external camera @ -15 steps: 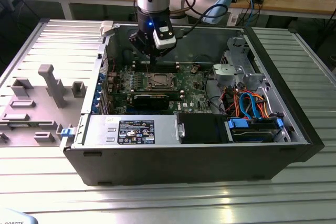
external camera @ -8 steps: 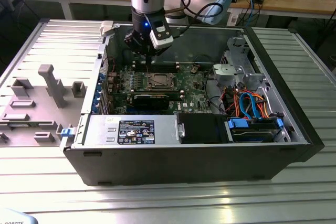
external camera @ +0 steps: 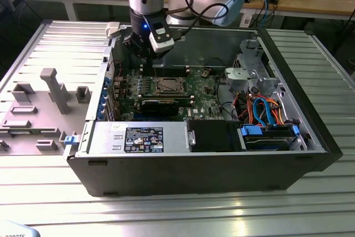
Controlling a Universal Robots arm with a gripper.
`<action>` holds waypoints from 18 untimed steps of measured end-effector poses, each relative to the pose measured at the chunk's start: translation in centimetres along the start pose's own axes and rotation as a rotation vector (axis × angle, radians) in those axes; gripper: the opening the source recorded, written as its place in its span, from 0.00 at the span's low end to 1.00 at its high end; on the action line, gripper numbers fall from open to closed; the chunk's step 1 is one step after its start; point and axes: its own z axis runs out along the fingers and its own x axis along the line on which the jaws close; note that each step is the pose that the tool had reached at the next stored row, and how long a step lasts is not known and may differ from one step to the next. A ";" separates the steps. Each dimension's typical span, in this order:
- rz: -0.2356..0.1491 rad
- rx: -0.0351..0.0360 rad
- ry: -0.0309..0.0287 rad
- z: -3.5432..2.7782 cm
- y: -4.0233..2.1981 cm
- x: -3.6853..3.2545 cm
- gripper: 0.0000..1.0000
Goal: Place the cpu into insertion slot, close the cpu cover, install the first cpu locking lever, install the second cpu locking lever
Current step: 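Install the first cpu locking lever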
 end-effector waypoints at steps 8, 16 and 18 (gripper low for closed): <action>-0.075 -0.0011 0.0052 0.19 -0.02 0.07 0.11; -0.076 -0.0010 0.0054 0.31 0.97 0.14 0.11; -0.076 -0.0010 0.0054 0.32 0.97 0.14 0.11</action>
